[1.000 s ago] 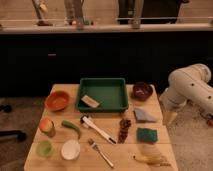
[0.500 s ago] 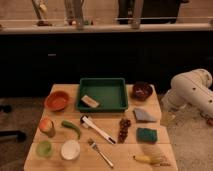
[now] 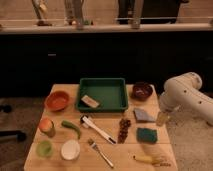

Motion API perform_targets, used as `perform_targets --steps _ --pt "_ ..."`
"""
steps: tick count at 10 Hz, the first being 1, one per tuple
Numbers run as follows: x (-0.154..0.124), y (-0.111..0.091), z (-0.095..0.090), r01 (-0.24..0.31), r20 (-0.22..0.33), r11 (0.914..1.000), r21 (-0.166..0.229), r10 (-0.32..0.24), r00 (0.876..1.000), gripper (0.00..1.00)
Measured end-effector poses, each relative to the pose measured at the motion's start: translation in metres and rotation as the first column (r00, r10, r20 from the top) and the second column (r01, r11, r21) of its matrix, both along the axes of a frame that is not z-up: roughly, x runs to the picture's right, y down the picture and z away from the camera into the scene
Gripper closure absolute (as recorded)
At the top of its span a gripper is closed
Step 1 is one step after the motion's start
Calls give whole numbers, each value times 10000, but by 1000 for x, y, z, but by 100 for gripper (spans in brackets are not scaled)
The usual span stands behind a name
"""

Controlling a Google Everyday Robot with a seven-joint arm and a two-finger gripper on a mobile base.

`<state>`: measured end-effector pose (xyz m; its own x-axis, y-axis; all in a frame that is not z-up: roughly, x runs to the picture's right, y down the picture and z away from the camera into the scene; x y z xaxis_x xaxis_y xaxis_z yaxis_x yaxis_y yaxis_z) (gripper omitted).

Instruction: Place towel in tray

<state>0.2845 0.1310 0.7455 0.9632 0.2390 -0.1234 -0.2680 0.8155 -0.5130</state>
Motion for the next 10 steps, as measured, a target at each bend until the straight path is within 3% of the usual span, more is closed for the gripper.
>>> perform_targets --steps 4,10 --pt "-7 1 28 -63 47 9996 -288 64 10000 20" --pt "-21 4 71 -448 572 9982 -400 470 9973 20"
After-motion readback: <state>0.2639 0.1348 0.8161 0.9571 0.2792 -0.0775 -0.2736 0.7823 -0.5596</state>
